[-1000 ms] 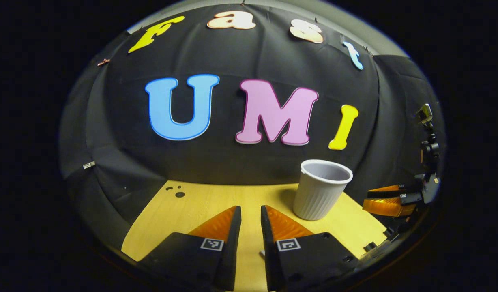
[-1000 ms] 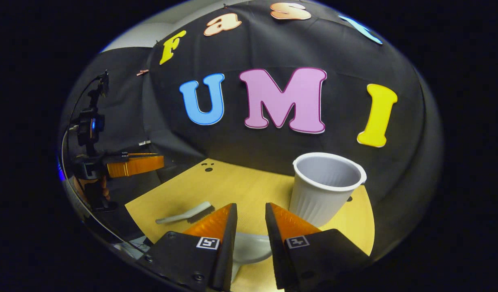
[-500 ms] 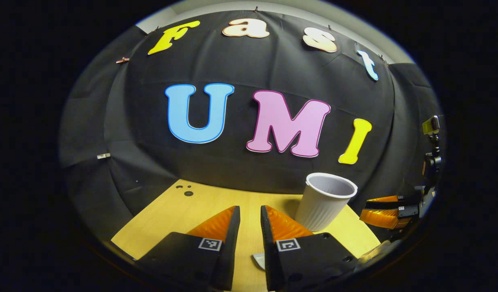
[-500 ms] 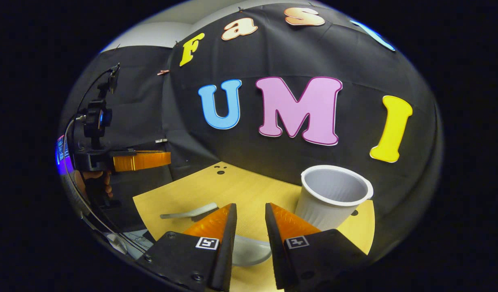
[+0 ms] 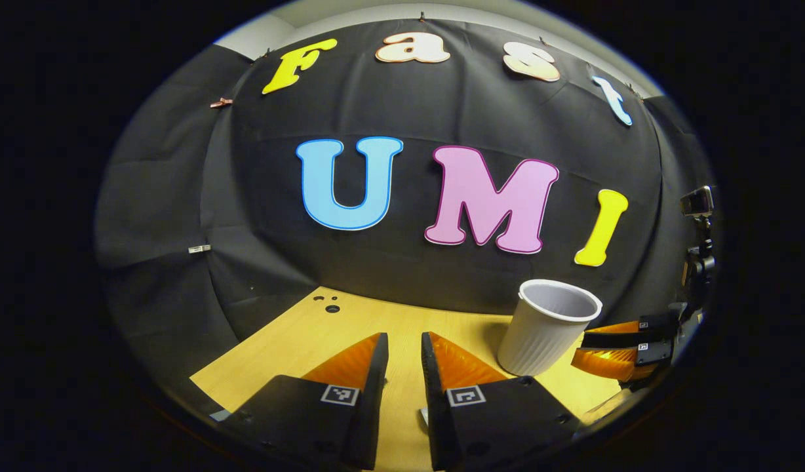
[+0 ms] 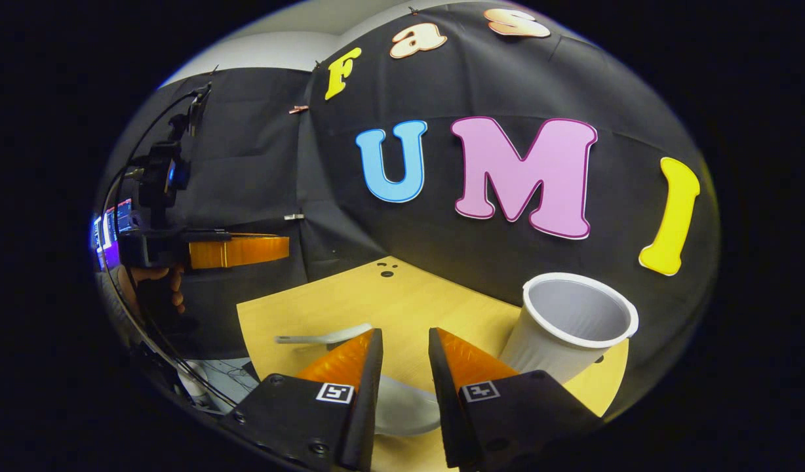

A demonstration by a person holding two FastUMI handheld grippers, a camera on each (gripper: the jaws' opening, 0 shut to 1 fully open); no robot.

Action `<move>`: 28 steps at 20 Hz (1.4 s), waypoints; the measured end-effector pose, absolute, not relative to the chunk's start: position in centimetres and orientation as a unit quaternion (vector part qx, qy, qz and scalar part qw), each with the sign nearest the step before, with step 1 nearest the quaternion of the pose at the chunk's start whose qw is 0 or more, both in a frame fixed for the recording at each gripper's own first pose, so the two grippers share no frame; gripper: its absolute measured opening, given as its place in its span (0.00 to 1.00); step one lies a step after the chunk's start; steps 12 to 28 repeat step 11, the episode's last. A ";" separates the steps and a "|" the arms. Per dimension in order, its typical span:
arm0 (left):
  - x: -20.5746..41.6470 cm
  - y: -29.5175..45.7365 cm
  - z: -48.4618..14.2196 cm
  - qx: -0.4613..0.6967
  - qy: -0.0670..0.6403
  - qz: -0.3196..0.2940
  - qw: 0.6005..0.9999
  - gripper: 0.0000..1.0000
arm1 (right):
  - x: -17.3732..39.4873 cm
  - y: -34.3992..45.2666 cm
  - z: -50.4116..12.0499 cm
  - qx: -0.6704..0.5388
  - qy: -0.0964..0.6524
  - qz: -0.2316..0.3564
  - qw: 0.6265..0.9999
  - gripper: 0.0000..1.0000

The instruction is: Pick up the small broom and dustpan from the desktop, sweep the trash into the dustpan with the broom, and then empty the trash into the garbage bin.

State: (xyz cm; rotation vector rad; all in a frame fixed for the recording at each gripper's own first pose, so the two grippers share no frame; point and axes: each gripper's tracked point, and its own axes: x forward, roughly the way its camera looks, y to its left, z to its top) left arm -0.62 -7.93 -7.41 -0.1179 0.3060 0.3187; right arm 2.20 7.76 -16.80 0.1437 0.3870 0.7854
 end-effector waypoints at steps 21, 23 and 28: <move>-1.8 -11.6 -6.3 -0.041 0.145 0.166 0.974 0.34 | 0.0 7.1 -16.4 0.077 0.176 0.411 0.891 0.45; -1.8 -11.6 -6.3 -0.041 0.145 0.166 0.974 0.34 | 0.0 7.1 -16.4 0.077 0.176 0.411 0.891 0.45; -1.8 -11.6 -6.3 -0.041 0.145 0.166 0.974 0.34 | 0.0 7.1 -16.4 0.077 0.176 0.411 0.891 0.45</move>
